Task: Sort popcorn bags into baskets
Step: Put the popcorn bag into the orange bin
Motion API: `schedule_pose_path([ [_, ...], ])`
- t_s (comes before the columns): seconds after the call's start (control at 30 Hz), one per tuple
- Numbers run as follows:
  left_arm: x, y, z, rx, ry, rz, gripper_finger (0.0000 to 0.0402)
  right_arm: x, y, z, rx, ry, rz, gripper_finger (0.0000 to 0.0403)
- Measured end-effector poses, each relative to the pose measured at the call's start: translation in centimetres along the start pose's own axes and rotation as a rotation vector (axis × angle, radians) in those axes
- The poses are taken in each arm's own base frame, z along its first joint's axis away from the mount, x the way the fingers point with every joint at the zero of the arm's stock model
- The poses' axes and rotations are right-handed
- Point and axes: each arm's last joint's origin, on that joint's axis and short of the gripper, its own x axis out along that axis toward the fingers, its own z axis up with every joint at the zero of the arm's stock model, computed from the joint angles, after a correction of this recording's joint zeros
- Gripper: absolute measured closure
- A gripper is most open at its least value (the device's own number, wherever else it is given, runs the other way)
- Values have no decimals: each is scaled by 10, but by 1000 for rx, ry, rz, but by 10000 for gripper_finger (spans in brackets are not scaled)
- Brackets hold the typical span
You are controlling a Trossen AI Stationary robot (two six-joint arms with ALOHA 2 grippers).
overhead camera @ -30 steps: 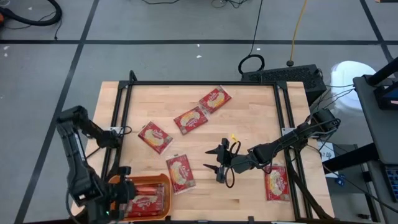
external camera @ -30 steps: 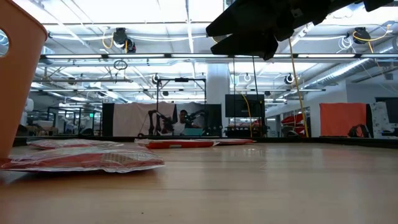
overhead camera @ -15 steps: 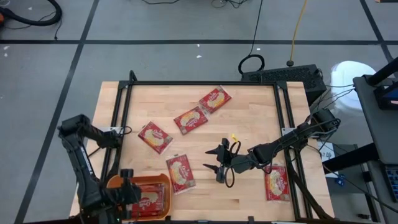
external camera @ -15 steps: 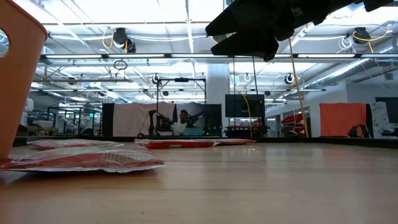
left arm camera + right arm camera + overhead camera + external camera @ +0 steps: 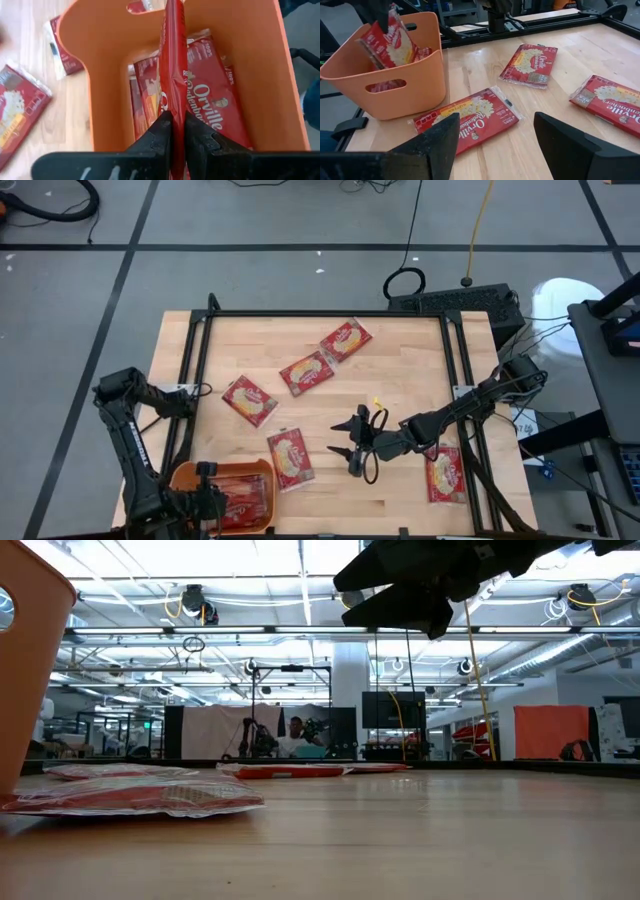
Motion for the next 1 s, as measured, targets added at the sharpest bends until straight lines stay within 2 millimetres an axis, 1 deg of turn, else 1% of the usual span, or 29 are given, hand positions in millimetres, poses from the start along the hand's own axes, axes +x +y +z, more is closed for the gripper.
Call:
schedule_pose_path([
  [0.1, 0, 0, 0, -24, 15, -8, 350, -1, 1, 0, -1, 1, 3, 154],
  [0.43, 0, -3, 1, -95, 25, -49, 254, -1, 1, 0, -3, 1, 3, 154],
  [0.6, 0, -4, 1, -98, 22, -53, 223, 0, 1, 0, -3, 1, 3, 154],
  [0.73, 0, -3, 1, -93, 19, -46, 219, -1, 1, 0, -3, 1, 3, 154],
  [0.83, 2, -2, 1, -91, 8, -33, 226, 0, 1, -1, -4, 1, 3, 154],
  [0.9, 9, 1, -2, -90, 3, 2, 239, 0, 1, -1, -4, 1, 3, 154],
  [1.0, 25, 6, -11, -105, 29, 36, 266, 0, 1, -1, -4, 1, 3, 154],
])
